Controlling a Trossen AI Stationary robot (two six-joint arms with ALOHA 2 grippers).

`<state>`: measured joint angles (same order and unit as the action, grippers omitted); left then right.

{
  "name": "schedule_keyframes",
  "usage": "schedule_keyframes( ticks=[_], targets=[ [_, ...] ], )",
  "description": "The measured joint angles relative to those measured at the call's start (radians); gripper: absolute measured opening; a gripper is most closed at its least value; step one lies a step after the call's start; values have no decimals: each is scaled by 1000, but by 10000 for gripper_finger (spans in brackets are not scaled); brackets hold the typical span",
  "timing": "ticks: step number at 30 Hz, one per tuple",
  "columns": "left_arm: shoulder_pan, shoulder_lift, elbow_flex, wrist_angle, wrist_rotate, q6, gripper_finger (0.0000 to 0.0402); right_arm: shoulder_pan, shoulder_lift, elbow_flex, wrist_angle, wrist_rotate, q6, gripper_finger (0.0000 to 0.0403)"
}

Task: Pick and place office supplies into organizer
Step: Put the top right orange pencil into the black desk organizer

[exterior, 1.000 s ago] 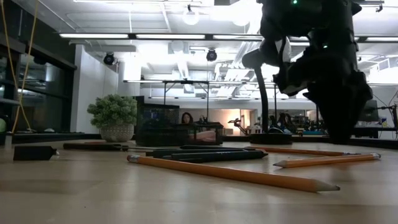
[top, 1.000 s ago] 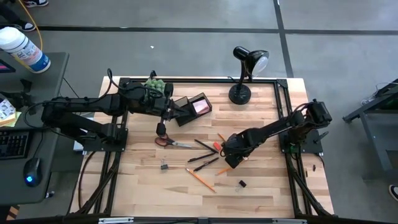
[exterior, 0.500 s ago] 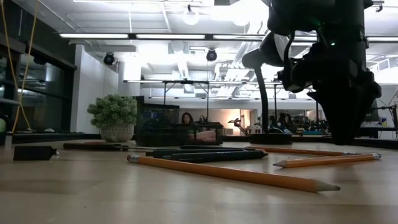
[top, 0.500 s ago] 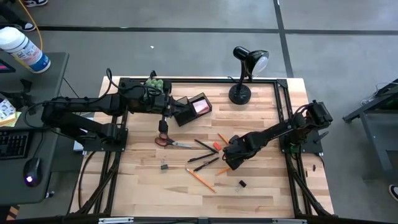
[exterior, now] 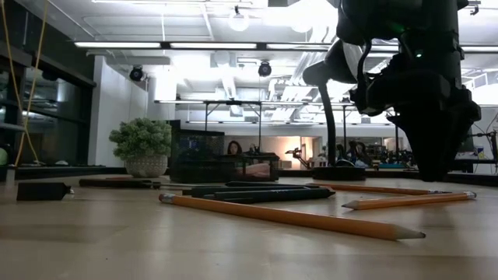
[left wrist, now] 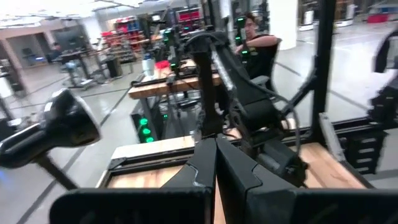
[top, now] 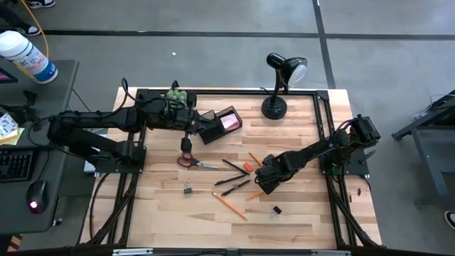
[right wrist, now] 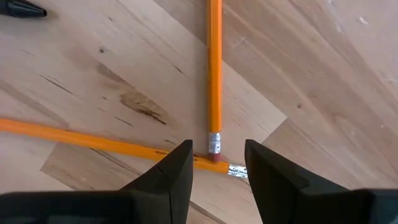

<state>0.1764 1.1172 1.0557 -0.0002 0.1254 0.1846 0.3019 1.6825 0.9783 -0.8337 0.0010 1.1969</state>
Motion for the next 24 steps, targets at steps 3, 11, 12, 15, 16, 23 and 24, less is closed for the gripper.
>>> schedule_keyframes(
  ticks=[3,11,12,15,16,23,24],
  targets=[
    [0,0,0,-1,44,-5,1,0,0,0,0,-4,0,138],
    [0,0,0,-3,116,-5,1,0,17,0,5,6,-1,138],
    [0,0,0,-4,117,-5,1,0,19,0,6,4,-1,138],
    [0,0,0,-11,118,-6,1,0,32,0,14,-1,0,138],
    [0,0,0,-12,118,-6,1,0,36,0,14,-7,0,138],
    [0,0,0,-32,118,-6,1,0,42,0,11,-34,4,138],
    [0,0,0,-35,118,-6,1,0,42,0,11,-40,3,138]
  ],
)
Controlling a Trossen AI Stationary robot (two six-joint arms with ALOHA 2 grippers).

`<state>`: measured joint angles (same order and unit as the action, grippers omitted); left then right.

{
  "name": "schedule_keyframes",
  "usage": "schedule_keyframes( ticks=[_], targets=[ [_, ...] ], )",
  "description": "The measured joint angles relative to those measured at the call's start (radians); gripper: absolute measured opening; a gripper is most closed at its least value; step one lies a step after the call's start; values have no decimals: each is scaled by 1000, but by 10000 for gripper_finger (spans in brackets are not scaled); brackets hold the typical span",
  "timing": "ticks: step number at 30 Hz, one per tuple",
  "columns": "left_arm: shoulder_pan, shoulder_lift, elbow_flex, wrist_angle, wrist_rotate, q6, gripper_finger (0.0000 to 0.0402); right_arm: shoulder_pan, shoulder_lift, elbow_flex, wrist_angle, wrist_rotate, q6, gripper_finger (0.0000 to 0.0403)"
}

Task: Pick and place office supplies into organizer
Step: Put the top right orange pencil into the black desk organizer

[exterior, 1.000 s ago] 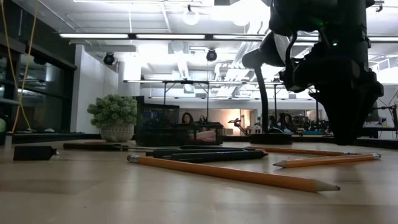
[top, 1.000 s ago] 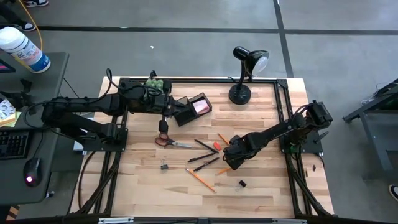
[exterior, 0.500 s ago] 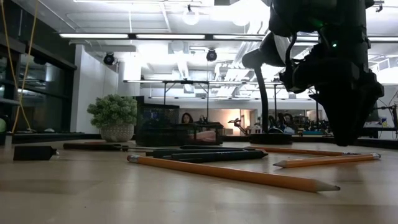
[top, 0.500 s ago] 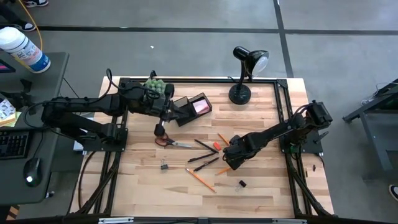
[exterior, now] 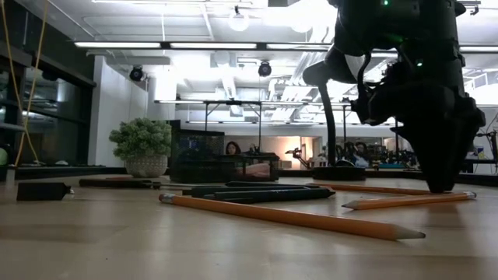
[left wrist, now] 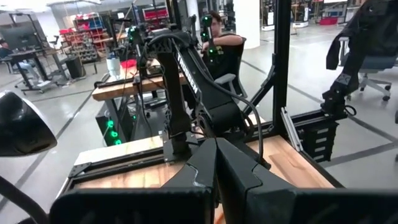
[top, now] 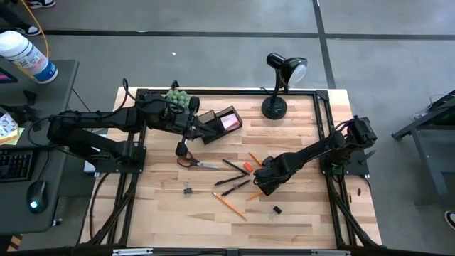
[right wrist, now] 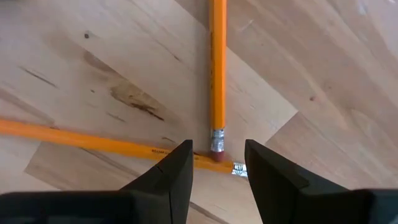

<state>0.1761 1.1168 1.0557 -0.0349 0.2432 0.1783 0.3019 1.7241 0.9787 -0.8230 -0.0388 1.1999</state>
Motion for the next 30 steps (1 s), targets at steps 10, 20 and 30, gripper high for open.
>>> schedule_keyframes(
  ticks=[10,20,30],
  targets=[
    [0,0,0,-1,-6,4,1,0,18,0,-8,-29,8,138],
    [0,0,0,0,-18,20,1,19,42,4,-1,-38,7,137],
    [0,0,0,1,-27,23,1,20,43,3,25,-38,-3,64]
  ],
)
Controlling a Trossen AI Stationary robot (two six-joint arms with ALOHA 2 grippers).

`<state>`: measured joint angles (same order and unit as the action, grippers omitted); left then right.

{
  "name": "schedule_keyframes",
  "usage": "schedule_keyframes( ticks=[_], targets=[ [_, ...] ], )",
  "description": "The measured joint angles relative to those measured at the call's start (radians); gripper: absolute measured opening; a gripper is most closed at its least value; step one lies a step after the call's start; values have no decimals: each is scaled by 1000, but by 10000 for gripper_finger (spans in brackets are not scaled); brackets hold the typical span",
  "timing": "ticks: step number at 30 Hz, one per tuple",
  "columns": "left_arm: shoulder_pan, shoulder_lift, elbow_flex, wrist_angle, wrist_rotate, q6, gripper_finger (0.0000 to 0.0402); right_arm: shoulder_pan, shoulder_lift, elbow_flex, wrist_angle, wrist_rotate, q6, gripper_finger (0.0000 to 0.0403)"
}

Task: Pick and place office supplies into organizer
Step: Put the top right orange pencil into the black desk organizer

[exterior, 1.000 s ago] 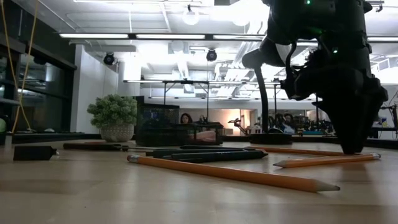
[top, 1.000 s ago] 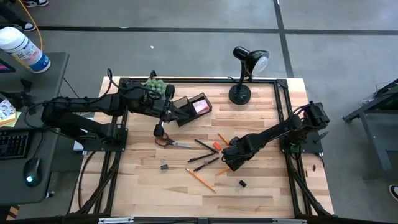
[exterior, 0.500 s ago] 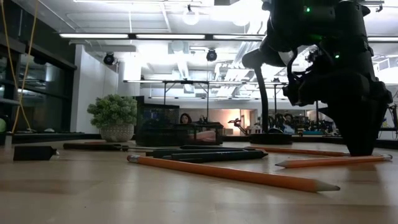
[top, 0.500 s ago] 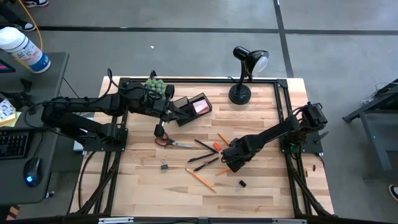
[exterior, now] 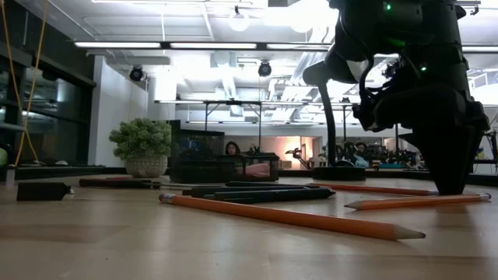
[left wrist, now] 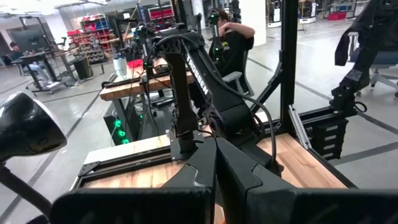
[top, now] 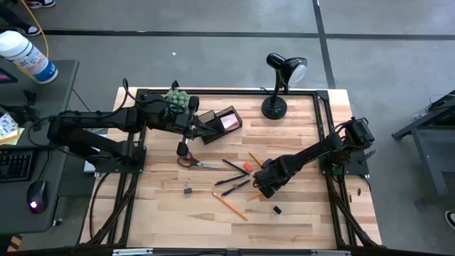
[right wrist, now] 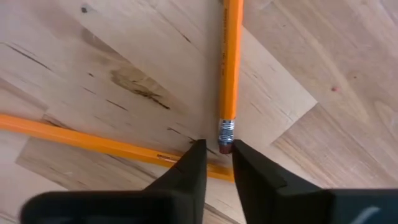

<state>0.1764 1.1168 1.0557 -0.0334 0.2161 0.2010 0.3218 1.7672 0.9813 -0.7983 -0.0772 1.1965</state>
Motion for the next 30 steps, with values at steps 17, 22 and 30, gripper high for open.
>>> schedule_keyframes(
  ticks=[17,22,30],
  targets=[
    [0,0,0,0,0,7,1,1,3,44,-65,4,-56,4],
    [0,0,0,-1,0,8,1,0,2,84,-111,43,-77,4],
    [0,0,0,-5,3,14,1,0,1,143,-145,102,-80,3]
  ],
)
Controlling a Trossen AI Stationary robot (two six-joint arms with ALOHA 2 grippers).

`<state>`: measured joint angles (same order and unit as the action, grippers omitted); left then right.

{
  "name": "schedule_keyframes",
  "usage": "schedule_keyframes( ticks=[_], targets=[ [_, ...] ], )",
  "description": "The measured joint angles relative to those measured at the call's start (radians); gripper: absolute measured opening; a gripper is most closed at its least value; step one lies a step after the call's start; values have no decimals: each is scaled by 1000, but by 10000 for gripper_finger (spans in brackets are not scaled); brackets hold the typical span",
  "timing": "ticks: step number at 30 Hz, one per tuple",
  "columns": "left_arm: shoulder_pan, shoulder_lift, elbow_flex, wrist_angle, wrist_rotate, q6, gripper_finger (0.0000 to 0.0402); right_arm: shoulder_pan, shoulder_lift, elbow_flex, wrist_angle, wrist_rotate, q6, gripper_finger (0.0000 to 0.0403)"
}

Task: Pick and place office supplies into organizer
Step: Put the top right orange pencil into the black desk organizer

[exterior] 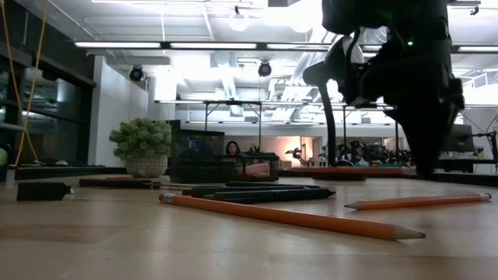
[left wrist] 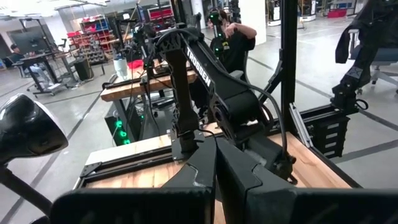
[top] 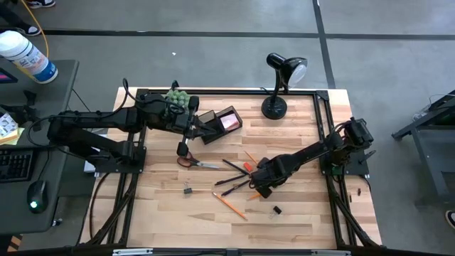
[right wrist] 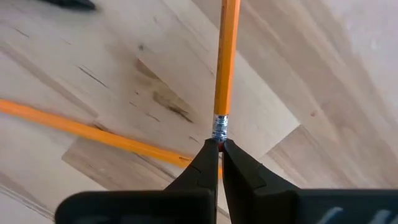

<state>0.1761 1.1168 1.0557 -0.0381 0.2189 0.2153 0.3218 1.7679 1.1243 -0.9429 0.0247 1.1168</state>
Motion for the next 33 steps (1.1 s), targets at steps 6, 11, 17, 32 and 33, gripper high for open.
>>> schedule_keyframes(
  ticks=[6,11,17,32,33],
  targets=[
    [0,0,0,-19,16,-3,1,0,0,60,-50,94,-30,2],
    [0,0,0,-35,43,-3,1,-4,-1,118,-71,163,-88,2],
    [0,-2,0,-155,62,56,1,-28,-1,206,-101,220,-184,1],
    [0,-2,0,-251,77,421,1,-105,-2,504,-145,223,-427,0],
    [0,-2,0,-251,77,450,1,-108,-2,520,-149,217,-436,0]
  ],
)
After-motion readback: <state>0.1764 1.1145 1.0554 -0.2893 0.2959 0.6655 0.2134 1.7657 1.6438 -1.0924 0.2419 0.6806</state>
